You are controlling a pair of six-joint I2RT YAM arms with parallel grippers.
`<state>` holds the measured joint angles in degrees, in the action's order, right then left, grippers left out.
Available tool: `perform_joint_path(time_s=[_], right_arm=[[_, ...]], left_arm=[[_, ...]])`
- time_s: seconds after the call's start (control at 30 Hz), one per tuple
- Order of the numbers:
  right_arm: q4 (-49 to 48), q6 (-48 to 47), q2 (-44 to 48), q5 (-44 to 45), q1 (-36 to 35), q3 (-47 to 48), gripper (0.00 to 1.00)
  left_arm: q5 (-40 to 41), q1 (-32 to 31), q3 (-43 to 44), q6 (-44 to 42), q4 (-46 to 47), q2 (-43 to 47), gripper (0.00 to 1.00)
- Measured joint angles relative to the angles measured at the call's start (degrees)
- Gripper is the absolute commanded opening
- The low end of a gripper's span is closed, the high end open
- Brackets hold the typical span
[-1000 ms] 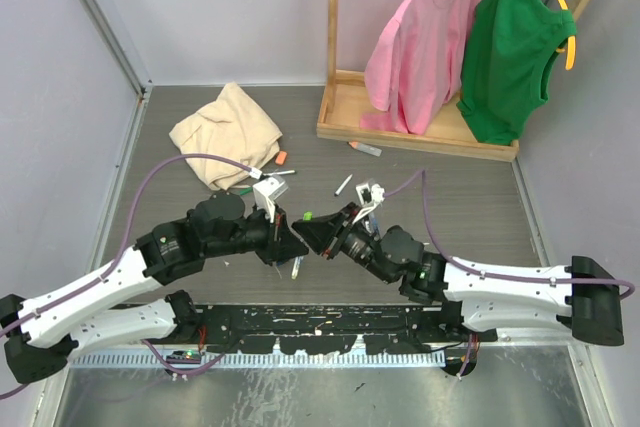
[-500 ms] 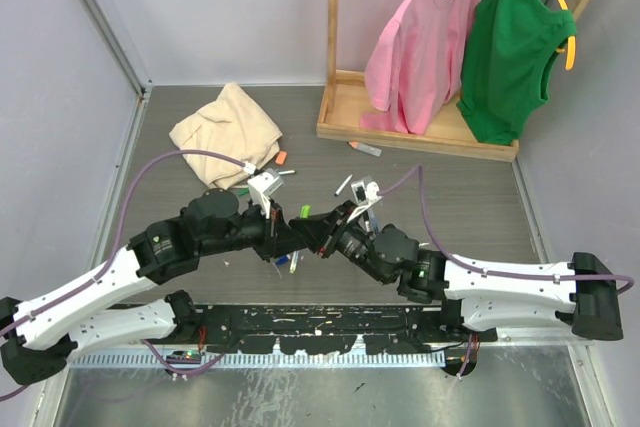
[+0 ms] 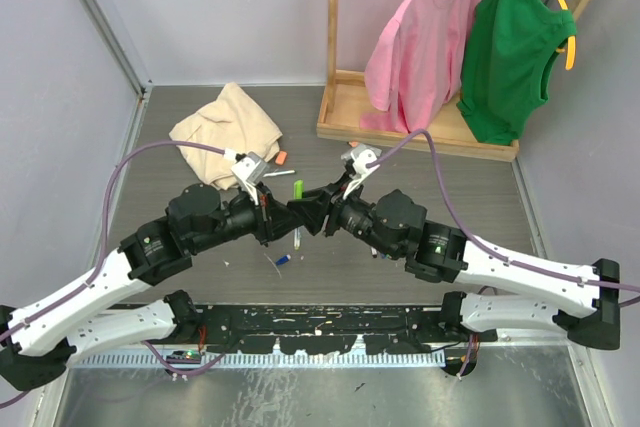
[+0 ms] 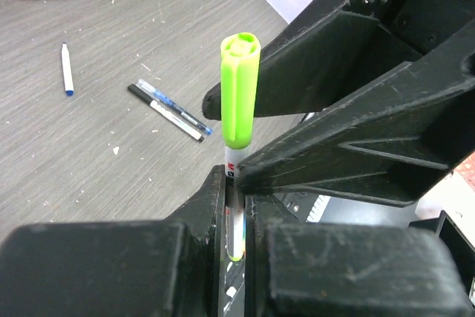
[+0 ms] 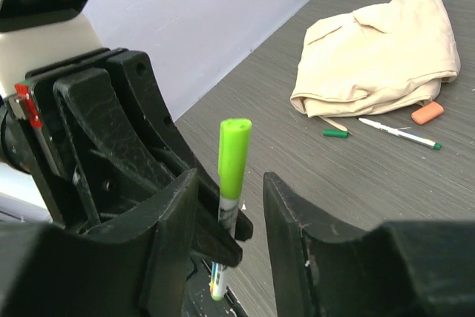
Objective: Insert the pens into the pen caps
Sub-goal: Press the pen cap onto the pen.
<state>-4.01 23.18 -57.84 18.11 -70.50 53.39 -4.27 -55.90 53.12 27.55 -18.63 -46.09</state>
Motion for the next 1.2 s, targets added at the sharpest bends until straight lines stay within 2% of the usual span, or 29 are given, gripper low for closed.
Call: perform_joint_path(time_s=[0.23,0.5,0.83,1.03,1.2], right_arm=[[3.80,-0.83,4.61,-1.66,1.27,-0.04,0.59],[6.67,-1.01,6.64,-2.14,5.05,0.07,0.60],[7.10,-0.57,3.15,-12.63,12.15,5.49,0.60],[6.10,0.52,1.60,-16.26,13.94,6.86,0.55],[5.70,1.60,0.42,-19.06,15.47,6.88,0.46]], left_arm=[[1.73,0.17,0.00,0.02,3.39,0.15,0.00],[1.36,0.42,0.00,0.00,6.08,-0.15,0.00],[-1.16,0.42,0.00,0.00,6.10,-1.62,0.00],[-3.10,0.42,0.00,-0.09,6.10,-1.73,0.00],[-4.17,0.42,-0.09,-0.17,6.10,-1.73,0.00]])
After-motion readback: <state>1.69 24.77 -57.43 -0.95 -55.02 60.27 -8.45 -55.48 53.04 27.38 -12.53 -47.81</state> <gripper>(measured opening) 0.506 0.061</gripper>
